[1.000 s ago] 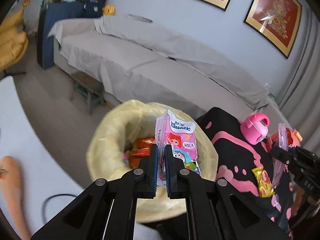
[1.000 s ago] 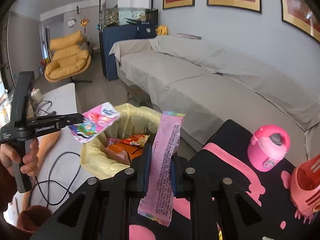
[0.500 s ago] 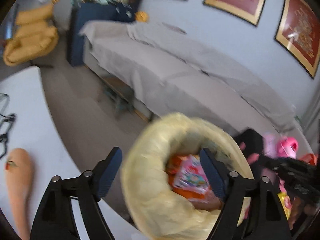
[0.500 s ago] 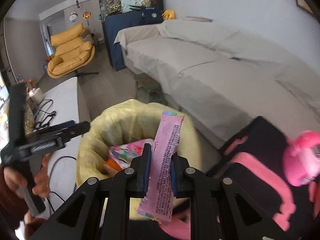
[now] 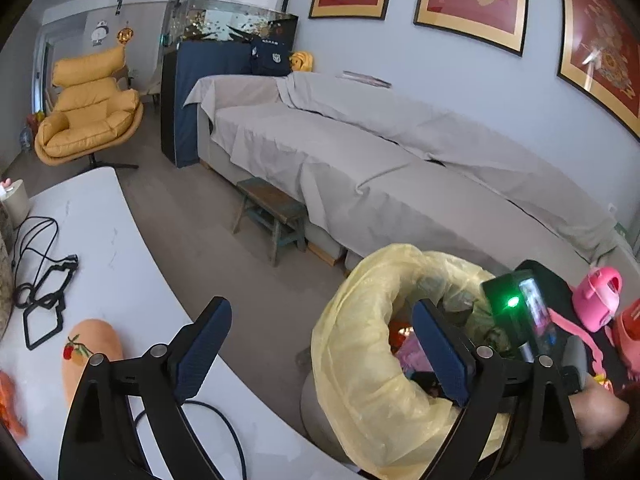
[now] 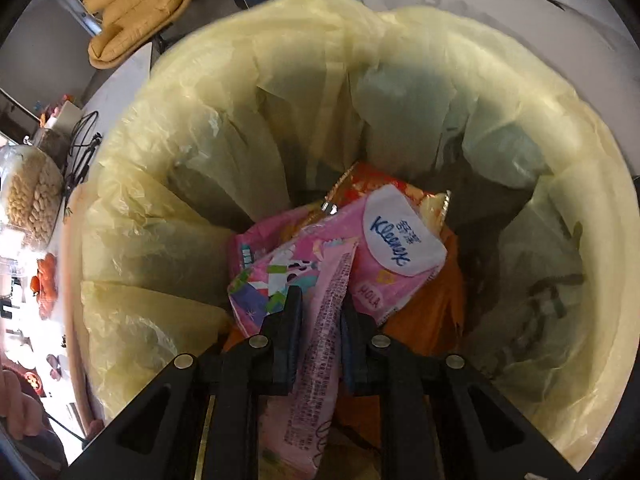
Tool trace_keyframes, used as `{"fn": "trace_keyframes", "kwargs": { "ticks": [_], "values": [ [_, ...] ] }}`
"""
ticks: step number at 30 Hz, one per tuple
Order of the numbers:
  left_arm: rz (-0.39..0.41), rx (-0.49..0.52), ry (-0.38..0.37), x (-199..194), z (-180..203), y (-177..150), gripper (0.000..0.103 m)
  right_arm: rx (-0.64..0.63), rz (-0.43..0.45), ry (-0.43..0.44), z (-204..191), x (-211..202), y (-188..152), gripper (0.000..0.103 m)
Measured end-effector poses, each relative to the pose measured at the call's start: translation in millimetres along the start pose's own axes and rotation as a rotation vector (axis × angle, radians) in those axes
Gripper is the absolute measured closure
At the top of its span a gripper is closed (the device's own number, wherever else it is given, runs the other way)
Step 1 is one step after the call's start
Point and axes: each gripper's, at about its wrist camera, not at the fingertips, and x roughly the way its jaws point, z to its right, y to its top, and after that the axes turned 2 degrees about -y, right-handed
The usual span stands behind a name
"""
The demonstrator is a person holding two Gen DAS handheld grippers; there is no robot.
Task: Collect trash
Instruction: 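Open both tools over the bin to drop the Kleenex packet and pink strip, then move both tools back toward the yellow wafer bag and pink plastic toy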
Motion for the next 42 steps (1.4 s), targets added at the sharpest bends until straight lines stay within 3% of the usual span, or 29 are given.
{"fn": "trace_keyframes", "kwargs": {
  "ticks": [8,12,15,20,28,34,38,42],
  "values": [
    [0.011,0.020,0.015,-10.6,7.6,1.3,0.011,-0.005,0.208,-0.017,14.1,-61.4,-21.0,0.051],
    [0.031,0.048,0.028,-27.3,26.4,4.2,0.008,0.006,0.321,-0.045,26.1,-106.2,-36.3,0.048],
    [0.040,0.083,0.018,-38.9,46.7,1.4,0.007,0.026,0.406,-0.081,36.5,-140.0,-56.7,0.038],
    [0.038,0.165,-0.015,-55.2,89.7,-5.8,0.005,0.049,0.540,-0.204,59.3,-196.1,-116.0,0.021],
    [0.058,0.352,-0.066,-73.9,181.6,-29.2,0.001,0.128,0.675,-0.401,109.7,-266.5,-220.8,0.003],
    [0.002,0.446,-0.178,-74.1,244.1,-51.8,0.001,0.190,0.710,-0.562,138.0,-295.1,-295.7,0.002],
    [-0.080,0.475,-0.330,-67.2,276.8,-70.5,0.001,0.270,0.698,-0.694,162.3,-304.7,-343.4,0.002],
    [-0.209,0.500,-0.476,-53.0,304.3,-92.7,0.001,0.365,0.700,-0.683,188.9,-310.3,-381.8,0.002]
  ]
}}
